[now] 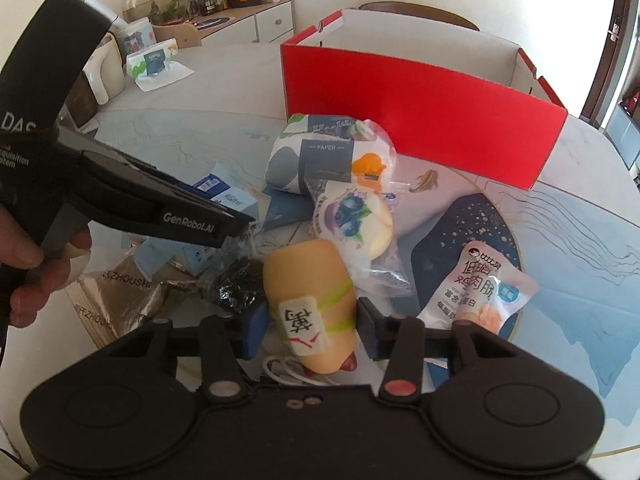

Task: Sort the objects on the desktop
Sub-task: 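Close the right tool on the yellow toy while the left tool grasps the white carton, then carry the yellow toy and white carton with both tools into the red box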

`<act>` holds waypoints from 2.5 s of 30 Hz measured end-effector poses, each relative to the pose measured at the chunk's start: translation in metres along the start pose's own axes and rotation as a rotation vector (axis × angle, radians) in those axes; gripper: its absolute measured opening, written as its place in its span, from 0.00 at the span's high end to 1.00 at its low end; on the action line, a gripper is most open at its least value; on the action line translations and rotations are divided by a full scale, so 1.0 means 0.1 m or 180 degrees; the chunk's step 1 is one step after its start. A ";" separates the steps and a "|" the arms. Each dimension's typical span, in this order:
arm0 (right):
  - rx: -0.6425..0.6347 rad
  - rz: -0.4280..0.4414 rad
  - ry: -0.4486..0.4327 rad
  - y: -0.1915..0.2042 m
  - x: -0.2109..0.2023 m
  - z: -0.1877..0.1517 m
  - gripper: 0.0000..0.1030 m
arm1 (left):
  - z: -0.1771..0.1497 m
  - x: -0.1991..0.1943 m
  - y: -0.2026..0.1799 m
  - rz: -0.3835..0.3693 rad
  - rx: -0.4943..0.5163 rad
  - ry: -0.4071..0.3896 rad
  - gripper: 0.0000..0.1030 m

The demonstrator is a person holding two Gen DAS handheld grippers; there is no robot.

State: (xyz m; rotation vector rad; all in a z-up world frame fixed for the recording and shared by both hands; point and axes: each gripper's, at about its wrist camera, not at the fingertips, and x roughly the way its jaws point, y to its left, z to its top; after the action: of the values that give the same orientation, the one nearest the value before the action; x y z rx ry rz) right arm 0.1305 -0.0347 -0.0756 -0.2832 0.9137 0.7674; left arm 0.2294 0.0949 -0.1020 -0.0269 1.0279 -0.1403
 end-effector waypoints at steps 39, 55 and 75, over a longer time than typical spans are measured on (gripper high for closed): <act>0.0474 -0.0139 -0.0422 -0.78 -0.67 0.82 0.58 | 0.50 -0.68 -0.06 -0.0239 -0.0095 -0.0365 0.73; 0.0507 -0.0121 -0.0489 -1.18 -0.59 1.44 0.58 | 1.36 -0.65 -0.11 -0.0192 0.0103 -0.0555 0.73; 0.0414 -0.0253 -0.0274 -1.46 0.06 1.93 0.58 | 2.32 0.07 -0.12 -0.0015 0.0320 -0.0525 0.73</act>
State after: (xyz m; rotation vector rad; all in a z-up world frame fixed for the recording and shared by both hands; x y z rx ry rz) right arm 0.3522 -0.0330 0.0213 -0.1698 0.8619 0.6393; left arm 0.4298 0.0719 0.0133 0.0499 0.8551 -0.1907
